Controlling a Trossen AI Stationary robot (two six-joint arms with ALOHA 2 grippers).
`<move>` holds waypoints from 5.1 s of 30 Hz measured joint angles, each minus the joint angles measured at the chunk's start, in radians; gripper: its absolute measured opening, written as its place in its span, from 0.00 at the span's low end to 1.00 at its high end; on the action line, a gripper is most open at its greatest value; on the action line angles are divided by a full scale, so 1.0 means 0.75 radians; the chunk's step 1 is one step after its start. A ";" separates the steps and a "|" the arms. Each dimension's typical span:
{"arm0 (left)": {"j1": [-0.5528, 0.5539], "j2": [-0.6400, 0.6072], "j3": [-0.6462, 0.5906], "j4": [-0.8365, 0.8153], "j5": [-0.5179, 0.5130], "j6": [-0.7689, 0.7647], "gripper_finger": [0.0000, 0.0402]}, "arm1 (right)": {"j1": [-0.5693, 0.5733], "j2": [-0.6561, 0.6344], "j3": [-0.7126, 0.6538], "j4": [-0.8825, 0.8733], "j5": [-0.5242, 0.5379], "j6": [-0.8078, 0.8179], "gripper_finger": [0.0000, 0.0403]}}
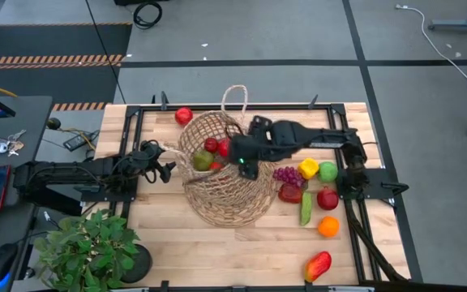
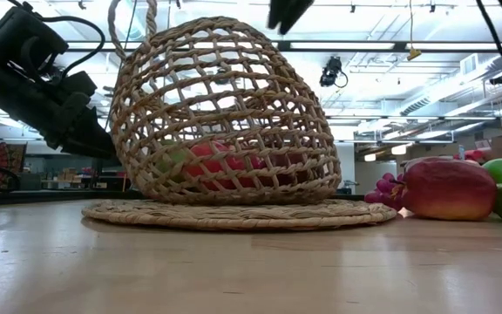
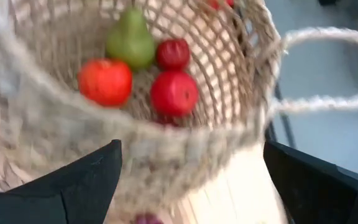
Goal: Build produce basket
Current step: Put the orange mango into the basket
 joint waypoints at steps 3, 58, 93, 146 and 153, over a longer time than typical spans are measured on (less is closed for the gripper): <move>0.000 0.000 0.000 0.000 0.000 0.000 0.89 | 0.096 -0.026 -0.021 -0.019 0.117 0.069 0.98; 0.000 0.000 0.000 0.000 0.000 0.000 0.89 | 0.902 -0.544 -1.747 0.821 0.264 1.268 0.98; 0.000 0.001 0.000 0.000 0.000 0.000 0.89 | 1.056 -0.540 -1.456 0.910 -0.466 0.650 0.91; 0.000 0.001 0.000 0.000 0.000 0.000 0.89 | 1.432 -0.540 -2.087 1.592 -0.114 0.211 0.85; 0.000 0.001 0.000 0.000 0.000 -0.001 0.89 | 1.393 -0.540 -2.114 1.650 -0.160 0.186 0.85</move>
